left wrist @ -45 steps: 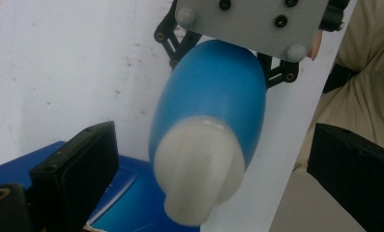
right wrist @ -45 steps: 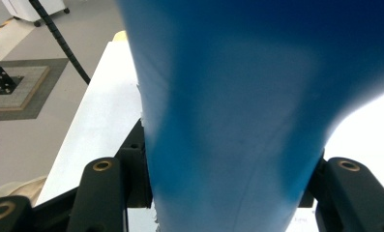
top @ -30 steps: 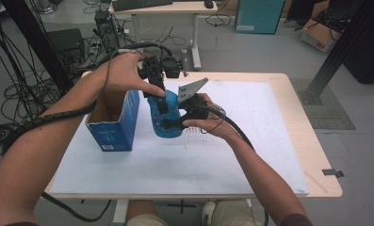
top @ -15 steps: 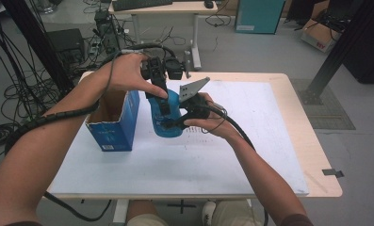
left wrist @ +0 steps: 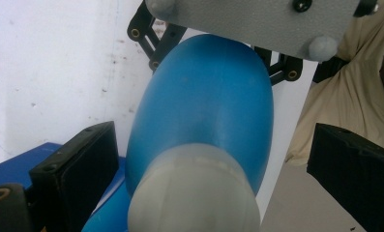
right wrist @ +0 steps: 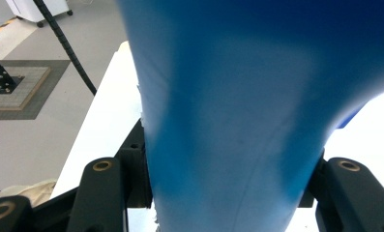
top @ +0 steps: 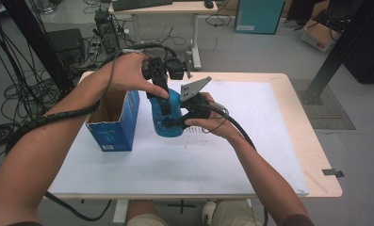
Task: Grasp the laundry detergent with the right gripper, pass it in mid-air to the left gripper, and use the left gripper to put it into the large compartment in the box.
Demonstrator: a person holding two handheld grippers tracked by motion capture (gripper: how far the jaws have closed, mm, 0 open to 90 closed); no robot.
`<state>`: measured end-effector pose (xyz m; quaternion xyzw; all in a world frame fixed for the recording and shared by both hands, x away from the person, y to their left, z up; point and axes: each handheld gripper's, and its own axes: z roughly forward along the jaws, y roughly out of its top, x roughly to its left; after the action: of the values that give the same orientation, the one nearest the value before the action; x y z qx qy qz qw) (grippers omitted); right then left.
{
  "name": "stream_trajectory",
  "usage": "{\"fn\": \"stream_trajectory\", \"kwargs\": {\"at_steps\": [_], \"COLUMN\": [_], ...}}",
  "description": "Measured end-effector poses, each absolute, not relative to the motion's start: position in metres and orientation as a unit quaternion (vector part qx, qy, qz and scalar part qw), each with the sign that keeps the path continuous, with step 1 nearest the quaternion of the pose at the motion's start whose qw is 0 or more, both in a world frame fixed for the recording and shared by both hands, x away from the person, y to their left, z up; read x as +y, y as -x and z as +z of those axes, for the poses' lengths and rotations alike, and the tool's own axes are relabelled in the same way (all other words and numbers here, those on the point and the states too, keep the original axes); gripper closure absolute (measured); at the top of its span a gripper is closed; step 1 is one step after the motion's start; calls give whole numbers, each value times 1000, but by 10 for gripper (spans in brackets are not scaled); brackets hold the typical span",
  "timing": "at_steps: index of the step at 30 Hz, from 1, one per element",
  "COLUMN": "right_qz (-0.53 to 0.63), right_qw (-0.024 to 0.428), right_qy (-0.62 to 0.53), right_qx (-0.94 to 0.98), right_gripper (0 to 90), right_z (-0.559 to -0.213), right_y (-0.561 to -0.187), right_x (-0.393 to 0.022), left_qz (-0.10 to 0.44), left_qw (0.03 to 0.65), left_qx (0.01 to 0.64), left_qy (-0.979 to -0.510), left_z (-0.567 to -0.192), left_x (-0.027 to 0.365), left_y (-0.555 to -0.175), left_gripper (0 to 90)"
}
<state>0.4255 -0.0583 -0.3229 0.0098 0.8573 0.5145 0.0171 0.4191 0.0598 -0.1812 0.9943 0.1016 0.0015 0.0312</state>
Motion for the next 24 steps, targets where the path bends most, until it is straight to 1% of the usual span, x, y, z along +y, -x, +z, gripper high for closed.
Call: {"fn": "stream_trajectory", "kwargs": {"at_steps": [6, 7, 24], "right_qz": [515, 511, 515], "right_qw": [19, 25, 19], "right_qy": [-12, 5, 4], "right_qx": [857, 859, 857], "right_gripper": [431, 431, 431], "right_z": [-323, -323, -323], "right_y": [-426, -429, -429], "right_x": [-59, -60, -61], "left_qz": [5, 5, 2], "left_qw": [28, 28, 16], "left_qx": [99, 99, 99], "left_qy": [-995, -995, -995], "left_z": [-180, -180, -185], "left_x": [60, 60, 59], "left_y": [-419, -419, -423], "left_gripper": [47, 47, 47]}}
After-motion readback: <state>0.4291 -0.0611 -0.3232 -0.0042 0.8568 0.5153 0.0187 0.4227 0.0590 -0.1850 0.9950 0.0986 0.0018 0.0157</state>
